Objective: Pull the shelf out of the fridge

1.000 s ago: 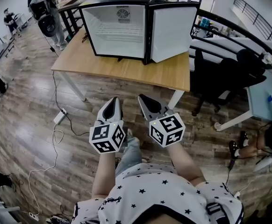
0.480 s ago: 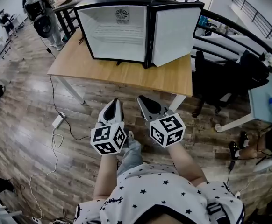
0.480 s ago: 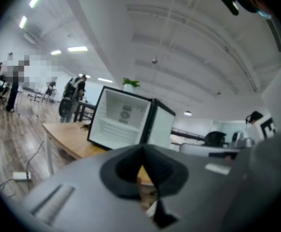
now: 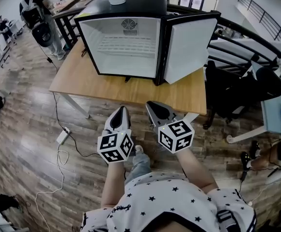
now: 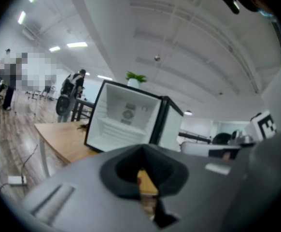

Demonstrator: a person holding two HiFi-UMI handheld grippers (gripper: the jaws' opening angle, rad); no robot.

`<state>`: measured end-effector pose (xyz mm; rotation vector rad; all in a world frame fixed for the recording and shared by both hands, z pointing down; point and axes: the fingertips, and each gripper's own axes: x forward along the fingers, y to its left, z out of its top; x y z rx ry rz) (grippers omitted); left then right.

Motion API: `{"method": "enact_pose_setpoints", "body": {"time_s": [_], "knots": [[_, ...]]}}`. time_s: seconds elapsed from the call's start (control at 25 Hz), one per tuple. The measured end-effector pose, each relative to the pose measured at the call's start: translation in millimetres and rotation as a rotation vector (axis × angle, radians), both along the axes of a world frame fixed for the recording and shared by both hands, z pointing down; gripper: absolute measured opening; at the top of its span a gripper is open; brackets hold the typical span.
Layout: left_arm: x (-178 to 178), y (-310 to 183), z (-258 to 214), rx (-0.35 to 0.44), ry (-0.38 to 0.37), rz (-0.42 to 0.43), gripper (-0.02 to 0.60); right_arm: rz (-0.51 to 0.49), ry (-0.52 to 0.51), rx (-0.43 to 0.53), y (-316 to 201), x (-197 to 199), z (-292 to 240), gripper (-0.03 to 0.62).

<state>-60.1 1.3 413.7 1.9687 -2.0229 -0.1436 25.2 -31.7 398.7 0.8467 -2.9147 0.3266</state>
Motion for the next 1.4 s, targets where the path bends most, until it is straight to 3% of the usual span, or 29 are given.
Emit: {"method": "enact_pose_setpoints", "body": {"time_s": [0.88,1.4], "knots": [[-87.2,-135.5,3.5,-0.026,0.018,0.092,0.006,0.037,0.016,-0.008,-116.9,-92.8,-1.5,0.023],[-113.8,-183.4,18.0,-0.036,0.042,0.153,0.005,0.117,0.036,-0.011,-153.6,-114.1,9.3,0.021]]}}
